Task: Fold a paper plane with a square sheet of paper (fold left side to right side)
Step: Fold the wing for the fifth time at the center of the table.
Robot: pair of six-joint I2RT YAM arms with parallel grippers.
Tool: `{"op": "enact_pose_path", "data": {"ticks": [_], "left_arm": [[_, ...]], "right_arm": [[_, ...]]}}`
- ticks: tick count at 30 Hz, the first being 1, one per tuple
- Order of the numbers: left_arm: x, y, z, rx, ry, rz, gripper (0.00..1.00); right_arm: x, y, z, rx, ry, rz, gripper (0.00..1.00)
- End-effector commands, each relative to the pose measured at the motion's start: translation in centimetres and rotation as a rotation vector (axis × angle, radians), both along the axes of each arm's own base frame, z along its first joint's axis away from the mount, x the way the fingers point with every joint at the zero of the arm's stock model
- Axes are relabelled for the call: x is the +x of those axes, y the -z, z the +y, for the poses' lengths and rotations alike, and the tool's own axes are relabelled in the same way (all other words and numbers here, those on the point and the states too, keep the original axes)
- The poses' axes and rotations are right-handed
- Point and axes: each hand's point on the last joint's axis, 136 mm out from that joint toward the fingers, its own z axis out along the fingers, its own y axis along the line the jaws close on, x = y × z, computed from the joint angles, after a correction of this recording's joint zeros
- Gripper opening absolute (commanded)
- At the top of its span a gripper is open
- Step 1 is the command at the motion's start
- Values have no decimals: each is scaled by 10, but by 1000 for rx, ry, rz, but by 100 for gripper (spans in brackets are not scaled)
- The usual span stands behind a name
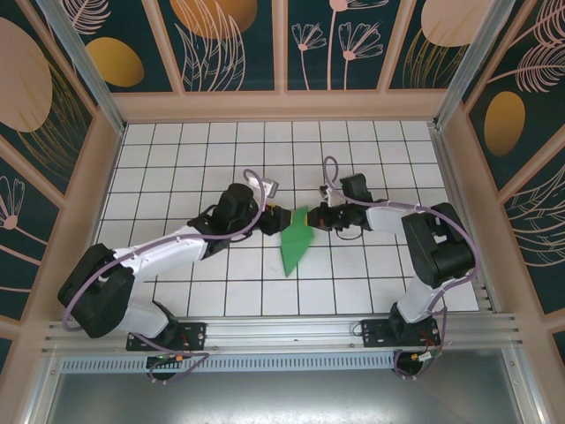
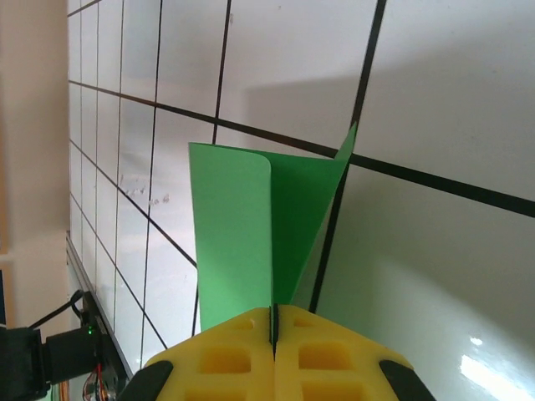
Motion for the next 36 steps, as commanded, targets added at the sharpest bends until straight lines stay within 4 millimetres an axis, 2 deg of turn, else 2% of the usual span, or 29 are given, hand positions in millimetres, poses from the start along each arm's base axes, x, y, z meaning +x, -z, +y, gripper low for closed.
{"op": "enact_pose_path", "data": {"ticks": [1, 6, 11, 17, 25, 32, 36], "left_arm": [[-24, 31, 6, 159, 11, 18, 50], [-56, 58, -17, 293, 52, 26, 51], [-66, 79, -26, 427, 22, 14, 55], [-65, 109, -25, 670, -52, -49, 58], [-55, 120, -12, 819, -157, -98, 59], [-51, 125, -4, 855, -199, -109, 56], [-49, 129, -4, 878, -205, -112, 47]], "right_arm": [[7, 0, 4, -39, 65, 68, 0], [13, 6, 7, -72, 96, 111, 0], [17, 2, 11, -73, 95, 110, 0], [16, 4, 14, -75, 87, 117, 0], [14, 8, 16, -84, 76, 125, 0], [13, 11, 16, -91, 74, 130, 0], [12, 10, 17, -91, 70, 131, 0]]}}
